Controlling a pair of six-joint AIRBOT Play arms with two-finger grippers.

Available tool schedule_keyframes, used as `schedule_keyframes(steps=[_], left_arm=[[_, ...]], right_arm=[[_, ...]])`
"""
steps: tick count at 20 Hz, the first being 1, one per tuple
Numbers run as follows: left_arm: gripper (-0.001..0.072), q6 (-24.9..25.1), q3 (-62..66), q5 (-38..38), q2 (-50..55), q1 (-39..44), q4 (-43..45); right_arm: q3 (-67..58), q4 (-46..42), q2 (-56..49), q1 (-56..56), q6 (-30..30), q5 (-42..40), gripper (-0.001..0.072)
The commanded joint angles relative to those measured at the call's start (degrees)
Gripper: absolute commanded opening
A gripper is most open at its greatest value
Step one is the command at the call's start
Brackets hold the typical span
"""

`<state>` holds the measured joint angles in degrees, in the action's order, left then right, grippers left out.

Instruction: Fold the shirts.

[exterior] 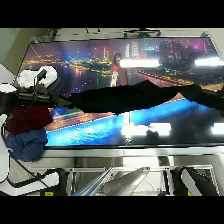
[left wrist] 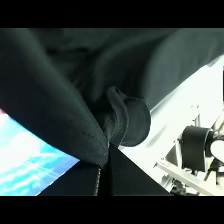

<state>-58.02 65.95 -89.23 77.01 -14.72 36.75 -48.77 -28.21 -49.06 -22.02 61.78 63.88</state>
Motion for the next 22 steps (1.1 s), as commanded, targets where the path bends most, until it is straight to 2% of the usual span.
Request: schedule_keyframes(steps=[1, 6, 9, 15, 17, 19, 22], left_arm=[[0.0023, 0.1, -0.1, -1.3, -2.4, 2.4, -0.6], [0.0021, 0.0, 0.0, -0.5, -2.4, 7.0, -0.2], [0.0021, -0.1, -0.3, -0.6, -0.1, 7.5, 2.1], [0.0021, 1.5, -13.0, 5.3, 0.8, 6.3, 3.8], [0.0020, 3.6, -15.1, 3.0, 0.0, 5.2, -2.0], [0.0019, 6.3, -13.4, -3.5, -3.6, 3.3, -14.8], [0.0021, 5.3, -1.8, -9.4, -13.5, -0.2, -34.8]], right_arm=[[0.0, -0.5, 2.3, -0.2, 1.3, 4.6, 0.0027], [1.4, -0.7, 2.3, -0.2, 1.2, 7.0, 0.0027], [2.6, -4.7, 2.3, 0.3, 1.5, 7.6, 0.0027], [13.5, -8.2, 2.3, 0.6, 1.6, 6.0, 0.0027], [14.2, -5.9, 2.5, 0.6, 0.6, 7.2, 0.0026], [11.1, 2.8, 4.7, 0.5, -2.8, 9.3, 0.0026], [-4.0, 12.0, 10.0, 0.5, -5.0, 9.6, 0.0026]])
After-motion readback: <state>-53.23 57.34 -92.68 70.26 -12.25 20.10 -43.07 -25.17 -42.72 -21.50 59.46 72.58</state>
